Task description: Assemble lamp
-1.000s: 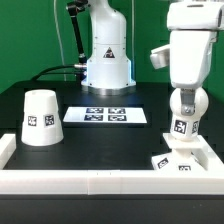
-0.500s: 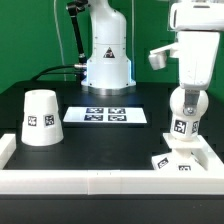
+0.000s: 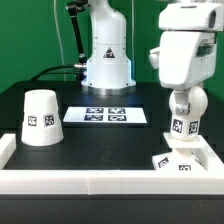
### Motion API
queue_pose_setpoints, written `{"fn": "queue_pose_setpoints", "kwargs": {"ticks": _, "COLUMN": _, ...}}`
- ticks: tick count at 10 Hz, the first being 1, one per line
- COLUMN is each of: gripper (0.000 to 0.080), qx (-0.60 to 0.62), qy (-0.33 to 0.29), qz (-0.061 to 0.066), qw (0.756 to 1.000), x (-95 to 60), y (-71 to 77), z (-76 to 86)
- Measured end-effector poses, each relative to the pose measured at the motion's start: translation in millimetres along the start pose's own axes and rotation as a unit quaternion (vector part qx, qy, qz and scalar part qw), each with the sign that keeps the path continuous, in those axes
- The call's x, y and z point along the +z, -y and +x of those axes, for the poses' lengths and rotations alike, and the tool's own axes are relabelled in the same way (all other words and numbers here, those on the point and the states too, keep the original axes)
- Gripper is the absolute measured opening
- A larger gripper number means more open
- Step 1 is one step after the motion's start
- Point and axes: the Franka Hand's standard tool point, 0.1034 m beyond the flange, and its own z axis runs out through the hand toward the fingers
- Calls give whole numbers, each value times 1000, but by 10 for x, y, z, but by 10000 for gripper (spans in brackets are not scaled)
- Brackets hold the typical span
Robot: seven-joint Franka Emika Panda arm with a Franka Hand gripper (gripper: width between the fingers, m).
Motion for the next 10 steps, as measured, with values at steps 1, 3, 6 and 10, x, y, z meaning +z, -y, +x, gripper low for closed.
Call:
{"fn": "queue_pose_setpoints", "kwargs": {"ticks": 1, "gripper": 577, "qx": 58, "qy": 0, "qz": 0, "qw": 998, "x": -1, "y": 0, "z": 1}}
{"fn": "queue_pose_setpoints", "kwargs": {"ticks": 3, "gripper": 577, "qx": 130, "qy": -1, "qz": -1, "qw": 991, "x": -7, "y": -9, "z": 4}}
{"fn": "queue_pose_setpoints", "kwargs": {"ticks": 6, "gripper": 578, "qx": 227, "qy": -1, "qz": -2, "qw": 974, "x": -5, "y": -29, "z": -15}}
{"fn": "queue_pose_setpoints", "kwargs": {"ticks": 10, "gripper": 579, "qx": 389, "qy": 0, "qz": 3, "qw": 921, "x": 4, "y": -55, "z": -62}}
